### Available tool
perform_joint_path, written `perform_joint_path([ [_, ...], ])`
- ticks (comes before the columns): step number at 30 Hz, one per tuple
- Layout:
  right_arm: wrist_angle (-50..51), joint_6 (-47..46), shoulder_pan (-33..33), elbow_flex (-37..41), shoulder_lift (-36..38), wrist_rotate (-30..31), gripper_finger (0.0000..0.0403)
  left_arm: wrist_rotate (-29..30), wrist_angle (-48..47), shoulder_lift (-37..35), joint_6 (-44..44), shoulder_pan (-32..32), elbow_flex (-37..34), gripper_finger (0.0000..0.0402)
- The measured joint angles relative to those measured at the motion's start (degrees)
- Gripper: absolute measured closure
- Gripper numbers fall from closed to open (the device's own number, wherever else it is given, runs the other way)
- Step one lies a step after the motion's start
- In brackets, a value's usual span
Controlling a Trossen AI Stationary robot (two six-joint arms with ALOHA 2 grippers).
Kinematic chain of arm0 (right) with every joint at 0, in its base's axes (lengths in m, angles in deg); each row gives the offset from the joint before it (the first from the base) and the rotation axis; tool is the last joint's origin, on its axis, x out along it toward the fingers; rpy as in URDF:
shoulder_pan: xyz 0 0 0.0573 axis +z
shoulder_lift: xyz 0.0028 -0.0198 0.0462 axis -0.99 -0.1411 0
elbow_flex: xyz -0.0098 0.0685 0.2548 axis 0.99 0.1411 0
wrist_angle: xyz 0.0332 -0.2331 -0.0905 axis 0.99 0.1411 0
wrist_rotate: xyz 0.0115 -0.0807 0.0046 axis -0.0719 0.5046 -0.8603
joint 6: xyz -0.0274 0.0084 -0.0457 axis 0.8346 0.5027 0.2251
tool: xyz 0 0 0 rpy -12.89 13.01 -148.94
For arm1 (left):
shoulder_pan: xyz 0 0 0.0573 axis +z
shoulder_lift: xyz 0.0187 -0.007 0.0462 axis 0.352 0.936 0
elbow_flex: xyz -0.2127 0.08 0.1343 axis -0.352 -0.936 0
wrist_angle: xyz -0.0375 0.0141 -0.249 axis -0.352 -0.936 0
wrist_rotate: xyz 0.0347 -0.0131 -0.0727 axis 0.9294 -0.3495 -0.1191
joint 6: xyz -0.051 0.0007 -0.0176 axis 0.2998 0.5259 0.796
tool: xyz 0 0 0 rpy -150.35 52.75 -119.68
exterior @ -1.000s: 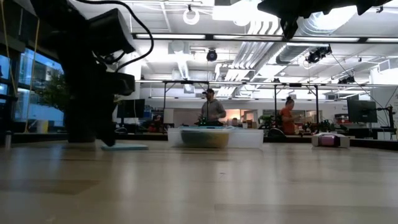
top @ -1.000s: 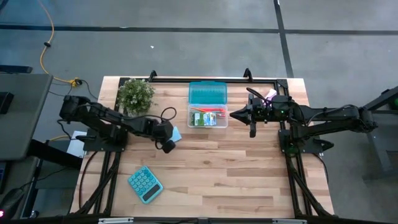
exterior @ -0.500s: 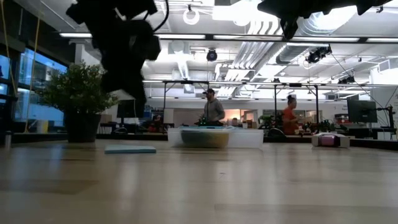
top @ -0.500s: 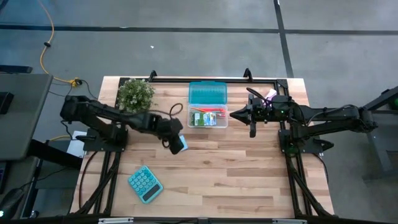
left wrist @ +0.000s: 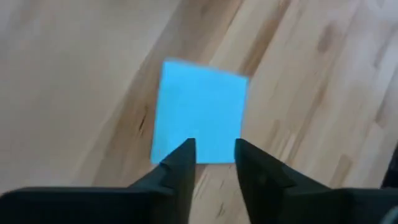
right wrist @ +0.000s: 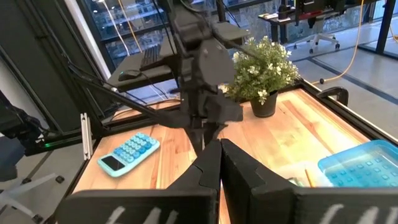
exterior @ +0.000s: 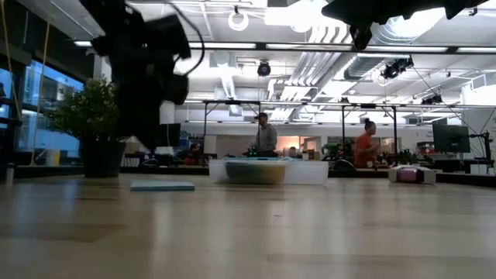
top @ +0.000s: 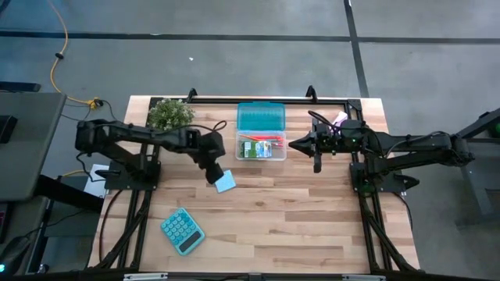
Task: Pack school essentials
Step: Put the blue sticky note in the supply box
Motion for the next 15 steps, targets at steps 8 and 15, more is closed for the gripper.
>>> perform_joint_path([
  [8, 0.2, 0.0, 0.0, 0.0, 0.0, 0.0, 0.0402, -0.2, 4.2, 4.0, 2.9, 3.3, -3.4, 0.0245],
  [15, 0.2, -1.3, 0.0, 0.0, 0.0, 0.0, 0.0402, 0.8, 5.5, 8.5, 2.9, 1.4, -3.3, 0.0249],
])
